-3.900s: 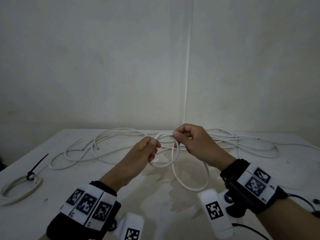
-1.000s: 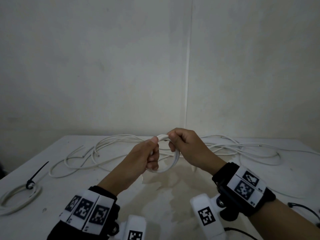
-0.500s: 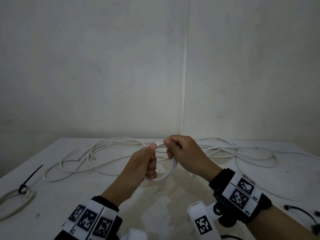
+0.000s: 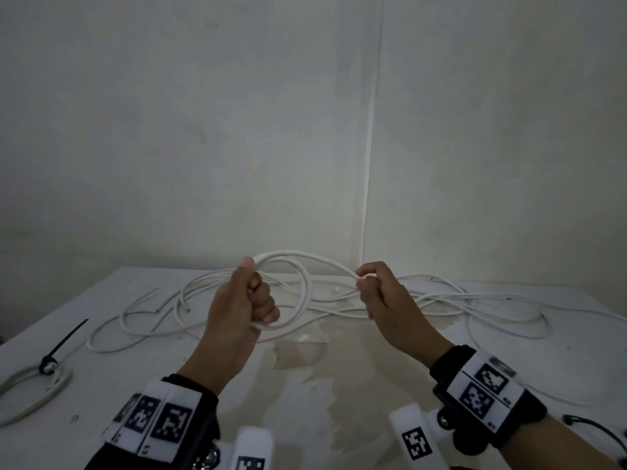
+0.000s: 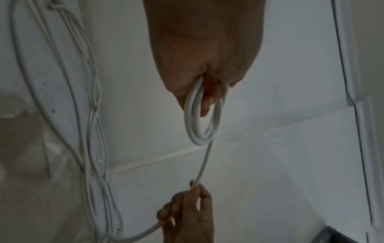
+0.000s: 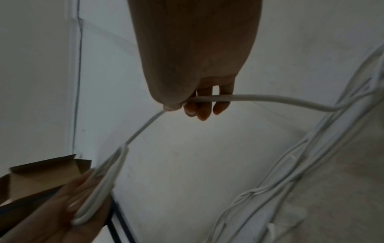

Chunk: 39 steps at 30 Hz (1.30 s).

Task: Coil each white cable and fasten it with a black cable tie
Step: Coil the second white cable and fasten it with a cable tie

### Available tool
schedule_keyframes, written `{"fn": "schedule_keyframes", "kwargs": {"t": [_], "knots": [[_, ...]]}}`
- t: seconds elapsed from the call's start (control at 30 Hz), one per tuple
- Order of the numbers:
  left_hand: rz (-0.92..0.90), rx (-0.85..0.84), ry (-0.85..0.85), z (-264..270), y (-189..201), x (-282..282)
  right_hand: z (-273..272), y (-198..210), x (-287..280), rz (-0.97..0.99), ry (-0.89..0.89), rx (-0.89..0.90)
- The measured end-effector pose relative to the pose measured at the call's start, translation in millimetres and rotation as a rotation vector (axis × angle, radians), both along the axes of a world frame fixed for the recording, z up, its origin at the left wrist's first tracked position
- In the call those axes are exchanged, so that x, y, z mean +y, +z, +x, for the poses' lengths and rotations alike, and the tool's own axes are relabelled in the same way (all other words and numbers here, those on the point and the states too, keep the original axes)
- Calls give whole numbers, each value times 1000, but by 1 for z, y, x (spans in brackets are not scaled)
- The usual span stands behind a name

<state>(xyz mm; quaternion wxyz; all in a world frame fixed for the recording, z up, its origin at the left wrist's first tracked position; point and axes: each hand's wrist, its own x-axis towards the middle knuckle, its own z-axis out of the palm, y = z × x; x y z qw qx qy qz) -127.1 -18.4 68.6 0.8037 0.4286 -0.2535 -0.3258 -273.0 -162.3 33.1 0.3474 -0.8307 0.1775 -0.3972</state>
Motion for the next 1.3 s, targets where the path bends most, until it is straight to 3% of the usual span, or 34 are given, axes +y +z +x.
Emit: {"fn": "schedule_keyframes", "kwargs": {"t": [0.13,0.2,0.27,0.33,0.6,0.77,1.0,1.3], "knots": [[-65,57,142,19,3,11,3,-16,-17,-41,-19,110],[-102,76,228,31,8,16,5,-26,-19,-133,-15,292],[-107,45,301,36,11,17,11,-35,-14,-363,-17,500],[-81,-30,360,33,9,15,21,-42,-2,-686,44,449],[44,-373,540,19,-7,3,34,-41,25,-1124,178,258],[107,-427,472,1,-20,-3,34,-34,41,-1181,211,193],[36,-246,454,9,-6,-1,33,-37,33,-1129,180,224],[120,-407,386,-5,-25,-11,36,-20,47,-1121,269,153]]}}
